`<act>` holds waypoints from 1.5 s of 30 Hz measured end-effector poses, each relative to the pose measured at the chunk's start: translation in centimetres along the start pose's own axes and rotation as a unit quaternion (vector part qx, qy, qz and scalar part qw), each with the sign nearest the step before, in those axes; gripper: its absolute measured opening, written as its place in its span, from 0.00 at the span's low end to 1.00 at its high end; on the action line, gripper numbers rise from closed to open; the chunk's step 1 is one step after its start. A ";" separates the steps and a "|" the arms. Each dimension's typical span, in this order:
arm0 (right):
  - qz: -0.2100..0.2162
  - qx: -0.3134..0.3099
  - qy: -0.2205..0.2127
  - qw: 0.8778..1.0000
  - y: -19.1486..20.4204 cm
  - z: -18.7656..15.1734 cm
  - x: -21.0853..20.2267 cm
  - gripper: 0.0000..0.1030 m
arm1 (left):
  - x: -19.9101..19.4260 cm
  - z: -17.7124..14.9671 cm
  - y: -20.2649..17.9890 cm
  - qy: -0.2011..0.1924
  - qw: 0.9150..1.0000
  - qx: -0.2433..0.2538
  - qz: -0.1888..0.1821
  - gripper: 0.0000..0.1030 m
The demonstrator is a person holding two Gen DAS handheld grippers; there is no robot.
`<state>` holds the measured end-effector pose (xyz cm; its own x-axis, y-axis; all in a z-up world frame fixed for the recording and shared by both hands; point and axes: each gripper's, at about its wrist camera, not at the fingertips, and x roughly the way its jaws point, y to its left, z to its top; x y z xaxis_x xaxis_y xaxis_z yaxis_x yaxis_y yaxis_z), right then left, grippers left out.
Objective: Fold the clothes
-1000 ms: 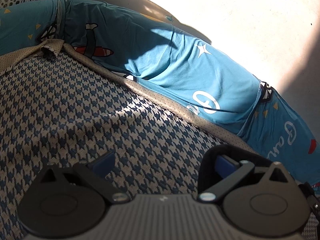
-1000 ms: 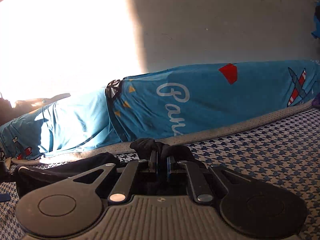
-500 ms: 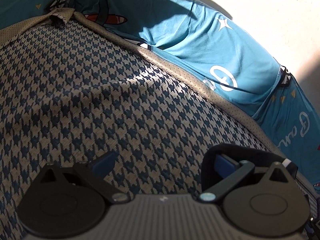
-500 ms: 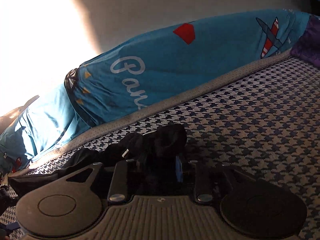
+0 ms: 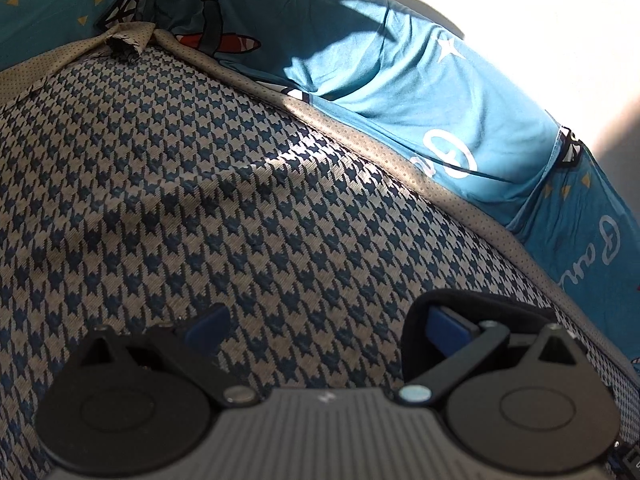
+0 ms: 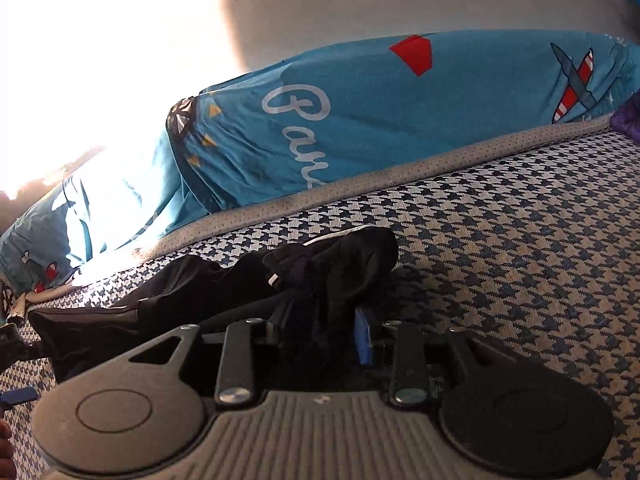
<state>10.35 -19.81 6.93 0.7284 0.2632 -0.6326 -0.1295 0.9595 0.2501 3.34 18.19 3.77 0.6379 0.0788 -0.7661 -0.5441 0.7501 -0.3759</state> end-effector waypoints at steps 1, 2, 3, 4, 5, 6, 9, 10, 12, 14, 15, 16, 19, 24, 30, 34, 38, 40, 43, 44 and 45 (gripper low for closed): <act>0.000 -0.003 0.002 1.000 0.1 0.0 -0.1 0.32 | -0.1 0.0 0.2 -0.001 1.000 -0.004 -0.001 1.00; 0.000 -0.006 0.005 1.000 0.1 0.0 -0.1 0.33 | -0.4 0.1 0.3 -0.007 1.000 -0.001 0.004 1.00; 0.000 -0.008 0.008 1.000 0.2 0.0 -0.1 0.33 | -0.8 0.1 0.3 -0.017 1.000 0.003 0.013 1.00; 0.000 -0.009 0.010 1.000 0.2 0.0 -0.1 0.33 | -1.2 0.2 0.3 -0.028 0.999 0.010 0.020 1.00; 0.002 -0.009 0.013 1.000 0.3 0.0 -0.1 0.33 | -1.7 0.3 0.2 -0.039 0.999 0.016 0.025 1.00; 0.004 -0.010 0.015 1.000 0.3 0.0 -0.2 0.33 | -2.1 0.4 0.2 -0.046 0.998 0.019 0.027 1.00; 0.010 -0.010 0.023 1.000 0.4 -0.1 -0.2 0.33 | -3.0 0.6 0.2 -0.063 0.997 0.026 0.027 1.00; 0.014 -0.005 0.031 0.999 0.4 -0.2 0.0 0.33 | -3.0 0.4 0.0 -0.057 0.998 0.033 0.019 1.00; 0.024 0.005 0.047 0.999 0.4 -0.5 0.3 0.35 | -3.0 0.1 -0.3 -0.045 0.998 0.045 0.003 1.00; 0.038 0.012 0.066 0.997 0.5 -1.0 0.7 0.35 | -3.0 -0.5 -0.7 -0.028 0.998 0.058 -0.019 1.00; 0.045 0.015 0.076 0.996 0.6 -1.2 0.9 0.35 | -3.0 -0.9 -1.0 -0.019 0.997 0.066 -0.033 1.00; 0.051 0.015 0.086 0.995 0.7 -1.5 1.1 0.35 | -3.0 -1.4 -1.2 -0.010 0.996 0.074 -0.047 1.00; 0.072 0.027 0.119 0.990 0.9 -2.4 1.6 0.35 | -3.6 -2.9 -2.4 0.006 0.991 0.108 -0.083 1.00; 0.105 0.047 0.161 0.980 1.3 -3.5 2.0 0.35 | -4.7 -6.0 -4.6 0.022 0.974 0.186 -0.129 1.00; 0.114 0.068 0.192 0.972 1.6 -4.6 2.8 0.35 | -4.9 -8.6 -6.5 0.036 0.957 0.248 -0.144 1.00; 0.111 0.073 0.194 0.972 2.0 -5.1 3.2 0.35 | -4.7 -9.6 -7.2 0.041 0.948 0.278 -0.147 1.00; 0.113 0.076 0.186 0.973 2.0 -4.9 3.5 0.14 | -4.2 -10.4 -7.8 0.046 0.941 0.304 -0.142 1.00; 0.117 0.083 0.181 0.973 1.9 -5.0 3.6 0.09 | -4.2 -10.8 -8.0 0.048 0.936 0.316 -0.149 1.00; 0.130 0.085 0.156 0.975 1.8 -4.5 2.9 0.05 | -4.4 -11.3 -8.3 0.051 0.928 0.334 -0.159 1.00; 0.135 0.080 0.140 0.978 1.8 -4.0 2.4 0.05 | -4.4 -11.6 -8.4 0.051 0.926 0.339 -0.161 1.00; 0.140 0.075 0.124 0.980 1.9 -3.5 1.9 0.05 | -4.5 -11.8 -8.5 0.050 0.924 0.343 -0.163 1.00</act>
<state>9.12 -17.17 3.63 0.4903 0.5477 -0.6780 -0.1868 0.8259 0.5320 -1.32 3.72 4.31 0.6343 -0.2609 -0.7277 0.1634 0.9653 -0.2036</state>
